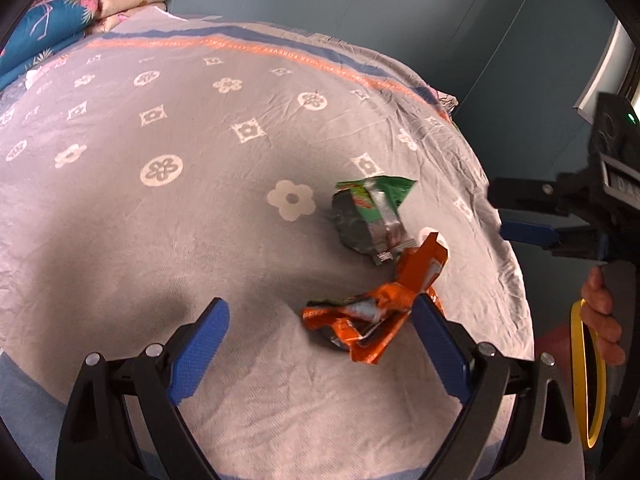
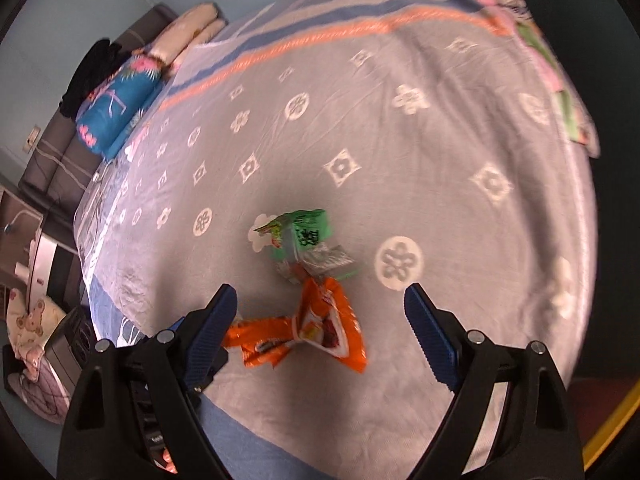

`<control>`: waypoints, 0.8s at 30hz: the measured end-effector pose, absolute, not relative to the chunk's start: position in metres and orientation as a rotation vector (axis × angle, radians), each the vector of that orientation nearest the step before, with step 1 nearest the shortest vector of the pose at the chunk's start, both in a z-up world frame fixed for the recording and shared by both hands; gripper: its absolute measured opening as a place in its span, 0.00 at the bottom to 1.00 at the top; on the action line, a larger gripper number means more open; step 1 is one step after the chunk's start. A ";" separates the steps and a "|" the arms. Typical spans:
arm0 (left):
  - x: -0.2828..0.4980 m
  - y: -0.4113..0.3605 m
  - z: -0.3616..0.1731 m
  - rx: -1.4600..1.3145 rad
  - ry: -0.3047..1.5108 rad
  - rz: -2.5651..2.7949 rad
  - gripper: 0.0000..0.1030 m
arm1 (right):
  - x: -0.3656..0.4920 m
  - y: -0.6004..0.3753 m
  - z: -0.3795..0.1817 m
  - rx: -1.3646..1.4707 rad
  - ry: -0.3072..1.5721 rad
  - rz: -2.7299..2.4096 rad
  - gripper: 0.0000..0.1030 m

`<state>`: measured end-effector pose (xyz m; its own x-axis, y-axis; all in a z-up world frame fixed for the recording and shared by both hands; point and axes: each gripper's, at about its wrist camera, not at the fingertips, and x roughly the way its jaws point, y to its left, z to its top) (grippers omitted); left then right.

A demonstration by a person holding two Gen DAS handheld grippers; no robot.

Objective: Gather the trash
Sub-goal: 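Move both tools back over the remaining wrappers on the bed, then grasp the orange wrappers with the left tool while the right tool grasps the green-silver wrapper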

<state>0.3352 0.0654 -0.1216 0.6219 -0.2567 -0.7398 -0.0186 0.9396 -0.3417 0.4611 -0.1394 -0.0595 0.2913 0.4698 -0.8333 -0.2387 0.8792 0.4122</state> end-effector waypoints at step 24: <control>0.358 0.045 -0.153 -0.369 0.927 -0.268 0.43 | 0.519 -0.046 -0.121 0.039 1.364 0.558 0.58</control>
